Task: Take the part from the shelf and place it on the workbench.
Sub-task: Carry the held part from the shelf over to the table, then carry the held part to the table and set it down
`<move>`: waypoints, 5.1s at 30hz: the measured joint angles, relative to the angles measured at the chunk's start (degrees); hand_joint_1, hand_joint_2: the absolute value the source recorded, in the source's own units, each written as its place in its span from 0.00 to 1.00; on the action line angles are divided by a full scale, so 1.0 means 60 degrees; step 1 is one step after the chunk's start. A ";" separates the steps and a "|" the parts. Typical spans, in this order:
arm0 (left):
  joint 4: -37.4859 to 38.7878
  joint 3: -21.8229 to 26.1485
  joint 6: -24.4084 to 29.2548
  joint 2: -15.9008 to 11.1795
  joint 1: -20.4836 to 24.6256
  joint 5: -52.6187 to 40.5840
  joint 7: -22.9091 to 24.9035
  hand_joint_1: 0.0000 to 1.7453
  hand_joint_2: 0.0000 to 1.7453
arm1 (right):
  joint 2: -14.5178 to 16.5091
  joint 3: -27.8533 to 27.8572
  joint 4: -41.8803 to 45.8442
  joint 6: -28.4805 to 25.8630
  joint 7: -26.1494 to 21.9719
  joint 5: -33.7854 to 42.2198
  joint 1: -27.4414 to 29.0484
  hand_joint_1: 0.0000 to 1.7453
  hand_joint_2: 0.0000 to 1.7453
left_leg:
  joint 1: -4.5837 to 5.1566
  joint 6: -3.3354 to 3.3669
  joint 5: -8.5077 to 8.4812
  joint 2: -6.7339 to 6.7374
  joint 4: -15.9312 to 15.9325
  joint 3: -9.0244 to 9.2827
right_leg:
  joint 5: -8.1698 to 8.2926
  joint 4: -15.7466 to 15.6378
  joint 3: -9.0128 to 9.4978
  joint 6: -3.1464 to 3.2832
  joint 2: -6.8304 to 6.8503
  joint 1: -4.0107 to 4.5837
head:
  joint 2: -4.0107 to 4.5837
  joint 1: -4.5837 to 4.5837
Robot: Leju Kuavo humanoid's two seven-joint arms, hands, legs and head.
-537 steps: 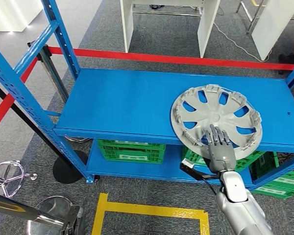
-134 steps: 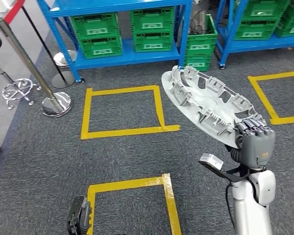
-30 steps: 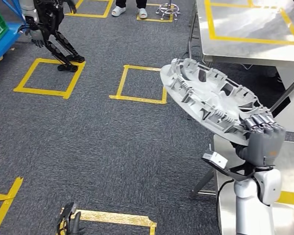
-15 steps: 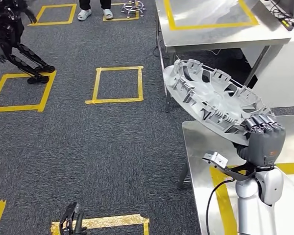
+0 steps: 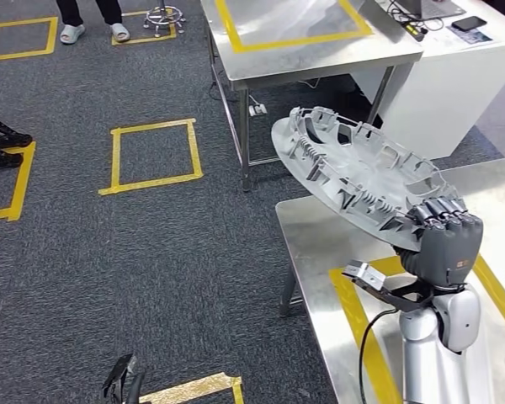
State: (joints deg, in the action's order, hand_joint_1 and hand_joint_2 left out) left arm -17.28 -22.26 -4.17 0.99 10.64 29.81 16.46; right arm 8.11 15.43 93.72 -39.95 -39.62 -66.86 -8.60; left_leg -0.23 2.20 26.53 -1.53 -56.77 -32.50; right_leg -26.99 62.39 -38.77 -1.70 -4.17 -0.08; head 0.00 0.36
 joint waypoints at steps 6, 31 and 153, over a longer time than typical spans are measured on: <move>0.0060 -0.0005 -0.0082 -0.0084 0.0030 -0.0254 0.0250 0.00 0.00 | 0.0010 -0.0058 -0.0087 0.0000 0.0003 -0.0008 -0.0065 1.00 1.00 | 0.0013 -0.0031 0.0049 0.0696 -0.0011 0.0012 | -0.0221 0.1153 -0.0499 -0.0249 0.0796 -0.0172 | 0.0000 -0.0063; 0.0130 -0.0086 -0.0134 -0.0215 0.0179 -0.0545 0.0317 0.00 0.00 | 0.0035 -0.0086 -0.0163 0.0000 -0.0001 0.0035 -0.0091 1.00 1.00 | -0.0051 -0.0036 0.0013 0.0062 -0.0097 -0.0050 | -0.0041 0.0188 -0.0150 -0.0037 0.0214 -0.0060 | 0.0000 -0.0102; 0.0162 -0.0138 -0.0166 -0.0092 0.0148 -0.0674 0.0108 0.00 0.00 | 0.0030 -0.0045 -0.0634 0.0000 -0.0001 0.0066 -0.0057 1.00 1.00 | -0.0213 -0.0438 0.0035 0.0661 -0.0221 -0.0097 | 0.0054 -0.0452 0.0572 -0.0455 0.0989 -0.0353 | 0.0000 -0.0282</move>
State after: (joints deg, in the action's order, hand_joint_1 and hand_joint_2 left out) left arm -16.31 -23.08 -5.16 0.44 11.53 25.76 17.11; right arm 8.29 15.16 89.91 -39.95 -39.63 -66.46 -8.94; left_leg -1.50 -0.43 26.74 2.43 -58.09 -33.08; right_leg -26.66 59.68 -35.33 -4.42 1.77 -2.20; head 0.00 -1.34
